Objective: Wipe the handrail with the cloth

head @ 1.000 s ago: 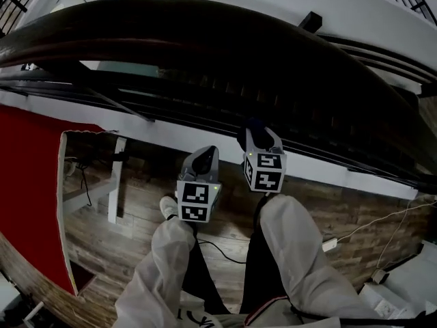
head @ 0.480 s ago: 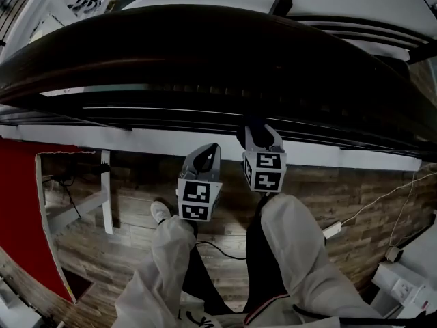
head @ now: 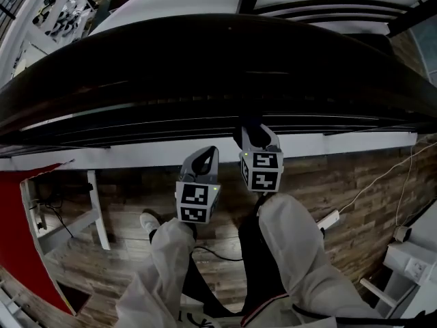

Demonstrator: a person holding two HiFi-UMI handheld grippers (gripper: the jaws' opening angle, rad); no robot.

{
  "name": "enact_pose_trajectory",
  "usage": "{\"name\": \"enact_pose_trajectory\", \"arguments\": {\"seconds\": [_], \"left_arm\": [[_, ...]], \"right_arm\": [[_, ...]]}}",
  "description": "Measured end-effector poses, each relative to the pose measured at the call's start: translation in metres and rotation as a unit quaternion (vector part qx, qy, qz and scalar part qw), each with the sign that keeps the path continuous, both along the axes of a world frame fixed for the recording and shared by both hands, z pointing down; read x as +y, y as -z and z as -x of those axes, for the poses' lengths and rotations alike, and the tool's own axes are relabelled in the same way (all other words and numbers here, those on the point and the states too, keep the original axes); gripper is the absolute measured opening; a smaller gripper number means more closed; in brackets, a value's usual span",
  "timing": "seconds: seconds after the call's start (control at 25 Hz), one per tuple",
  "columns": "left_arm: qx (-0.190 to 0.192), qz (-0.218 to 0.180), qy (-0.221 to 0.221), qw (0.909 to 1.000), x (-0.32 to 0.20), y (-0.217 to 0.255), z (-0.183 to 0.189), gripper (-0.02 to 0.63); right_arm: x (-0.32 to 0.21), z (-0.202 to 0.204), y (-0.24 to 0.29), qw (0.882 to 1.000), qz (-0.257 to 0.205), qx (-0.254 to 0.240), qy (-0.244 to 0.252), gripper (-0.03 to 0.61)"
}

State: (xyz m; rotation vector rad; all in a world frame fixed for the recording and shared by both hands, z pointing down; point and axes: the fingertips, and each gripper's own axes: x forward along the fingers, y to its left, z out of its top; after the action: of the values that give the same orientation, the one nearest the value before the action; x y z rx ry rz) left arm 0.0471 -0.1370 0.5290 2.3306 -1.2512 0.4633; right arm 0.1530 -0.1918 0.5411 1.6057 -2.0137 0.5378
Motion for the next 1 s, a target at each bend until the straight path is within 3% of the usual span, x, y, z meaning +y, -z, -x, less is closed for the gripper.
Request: {"name": "enact_pose_trajectory", "arguments": {"seconds": [0.32, 1.0], "left_arm": [[0.013, 0.004, -0.05, 0.9986, -0.002, -0.001, -0.093, 0.002], [0.025, -0.009, -0.131, 0.9911, 0.002, 0.002, -0.253, 0.002]], "right_arm": [[0.001, -0.101, -0.001, 0.999, -0.003, 0.009, -0.044, 0.092], [0.019, -0.27, -0.002, 0.993, -0.003, 0.034, -0.111, 0.094]]}}
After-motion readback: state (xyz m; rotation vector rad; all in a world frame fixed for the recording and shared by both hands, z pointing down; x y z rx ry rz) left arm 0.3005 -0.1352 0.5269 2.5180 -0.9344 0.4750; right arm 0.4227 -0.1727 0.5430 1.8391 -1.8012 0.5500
